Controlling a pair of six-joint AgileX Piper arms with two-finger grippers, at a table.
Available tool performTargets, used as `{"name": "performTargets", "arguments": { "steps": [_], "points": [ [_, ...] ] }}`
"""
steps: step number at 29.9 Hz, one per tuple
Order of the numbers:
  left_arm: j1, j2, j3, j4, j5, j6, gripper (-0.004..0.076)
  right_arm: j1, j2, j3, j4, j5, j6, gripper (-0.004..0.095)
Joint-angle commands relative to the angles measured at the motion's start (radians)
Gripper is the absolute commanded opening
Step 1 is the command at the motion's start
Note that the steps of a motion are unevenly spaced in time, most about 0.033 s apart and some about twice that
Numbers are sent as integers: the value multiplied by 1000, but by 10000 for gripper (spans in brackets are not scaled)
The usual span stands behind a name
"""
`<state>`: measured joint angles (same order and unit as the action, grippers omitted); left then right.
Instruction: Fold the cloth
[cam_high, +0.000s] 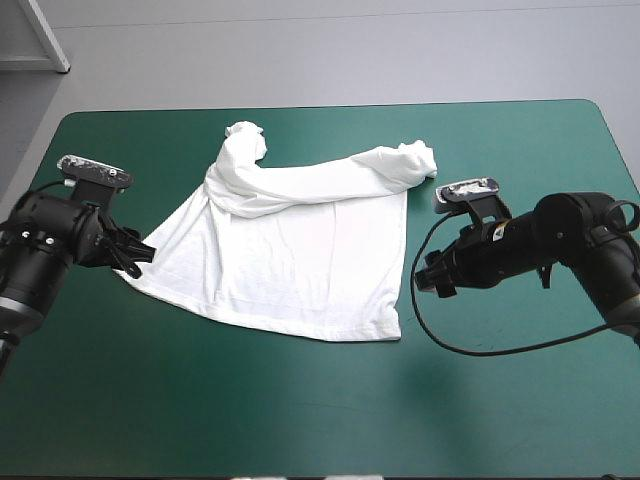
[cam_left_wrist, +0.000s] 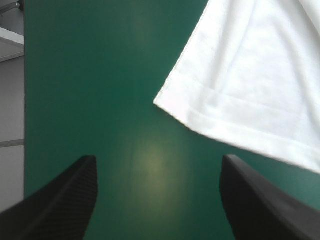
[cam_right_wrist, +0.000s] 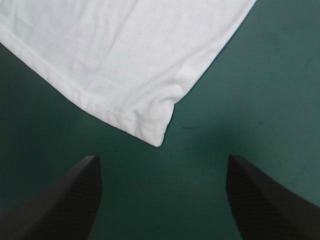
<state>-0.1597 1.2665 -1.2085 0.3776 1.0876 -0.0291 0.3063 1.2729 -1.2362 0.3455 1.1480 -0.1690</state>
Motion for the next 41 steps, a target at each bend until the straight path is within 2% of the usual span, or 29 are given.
{"name": "performTargets", "arguments": {
  "steps": [1, 5, 10, 15, 21, 26, 29, 35, 41],
  "points": [
    [10, -20, 84, 47, -221, -142, 504, 1, -67, 48, 11, -40, 0, 649],
    [82, 29, 159, -37, -355, -166, 504, 1, -108, 131, 11, -67, 0, 649],
    [190, 150, 163, -118, -408, -96, 504, 8, -115, 162, 36, -74, 0, 648],
    [240, 261, 161, -267, -473, 40, 504, 42, -113, 162, 38, -123, 0, 648],
    [240, 356, 161, -265, -536, 43, 504, 108, -113, 162, 38, -170, 8, 648],
    [240, 408, 161, -283, -536, 45, 499, 166, -81, 162, 19, -206, 34, 648],
    [240, 417, 161, -306, -525, 48, 413, 195, -36, 162, 17, -229, 34, 648],
    [240, 417, 161, -306, -511, 66, 24, 249, 81, 162, -52, -316, 38, 613],
    [240, 415, 163, -302, -509, 101, 25, 259, 181, 162, -111, -380, 62, 601]
  ]
}}
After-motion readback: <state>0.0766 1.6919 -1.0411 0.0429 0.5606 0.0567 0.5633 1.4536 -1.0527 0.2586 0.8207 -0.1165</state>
